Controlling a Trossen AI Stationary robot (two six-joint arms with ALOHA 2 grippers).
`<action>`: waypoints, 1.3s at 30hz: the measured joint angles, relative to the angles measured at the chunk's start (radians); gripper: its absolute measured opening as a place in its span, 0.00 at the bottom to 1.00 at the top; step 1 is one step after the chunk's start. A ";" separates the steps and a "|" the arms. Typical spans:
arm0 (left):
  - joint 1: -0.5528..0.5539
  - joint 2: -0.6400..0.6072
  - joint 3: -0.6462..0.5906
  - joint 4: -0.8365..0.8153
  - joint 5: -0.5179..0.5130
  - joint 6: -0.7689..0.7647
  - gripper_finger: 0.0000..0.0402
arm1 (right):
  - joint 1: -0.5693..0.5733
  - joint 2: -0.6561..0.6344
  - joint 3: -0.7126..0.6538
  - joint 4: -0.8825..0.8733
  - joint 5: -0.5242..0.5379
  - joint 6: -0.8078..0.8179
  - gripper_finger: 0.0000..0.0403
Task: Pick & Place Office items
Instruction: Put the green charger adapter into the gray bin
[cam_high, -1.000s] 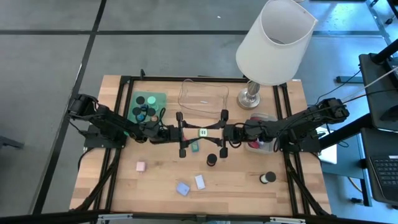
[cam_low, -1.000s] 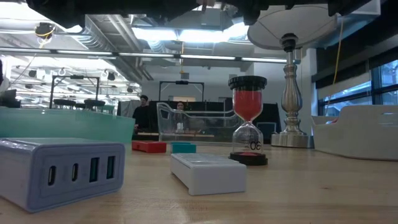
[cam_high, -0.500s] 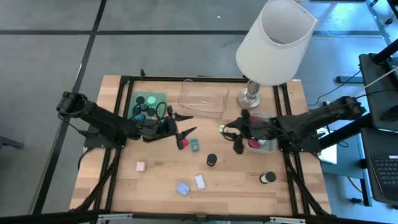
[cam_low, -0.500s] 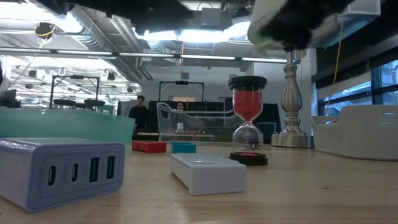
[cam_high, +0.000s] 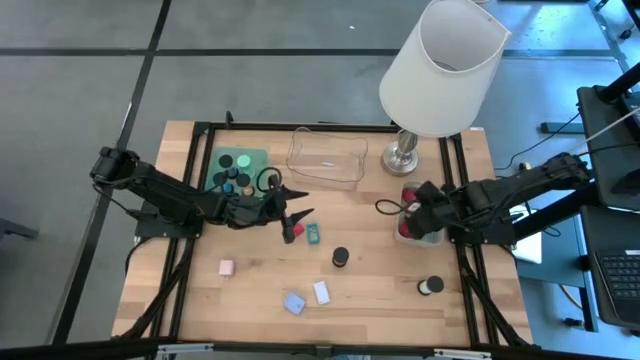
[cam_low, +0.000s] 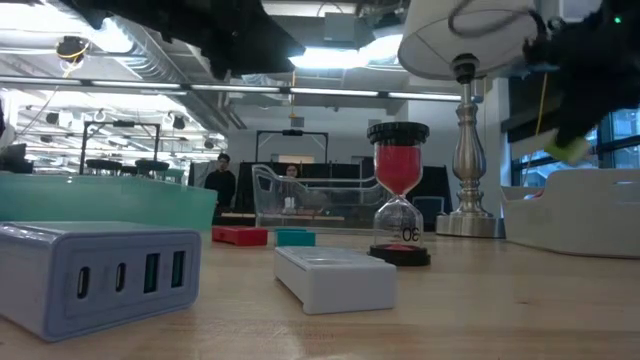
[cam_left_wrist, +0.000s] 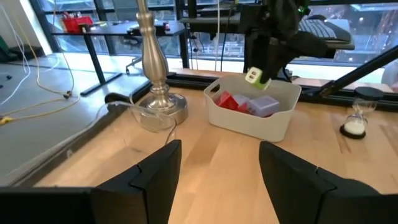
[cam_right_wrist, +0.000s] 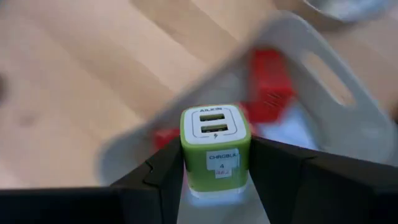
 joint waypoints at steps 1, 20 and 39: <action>0.000 0.000 0.000 -0.003 0.000 -0.007 0.53 | 0.000 0.008 0.000 -0.039 -0.002 0.030 0.39; -0.022 0.000 0.000 -0.130 0.002 -0.122 0.53 | -0.106 0.259 -0.023 -0.106 -0.001 0.041 0.39; -0.072 0.001 0.000 -0.157 0.001 -0.120 0.53 | -0.163 0.319 -0.059 -0.078 0.002 0.034 0.40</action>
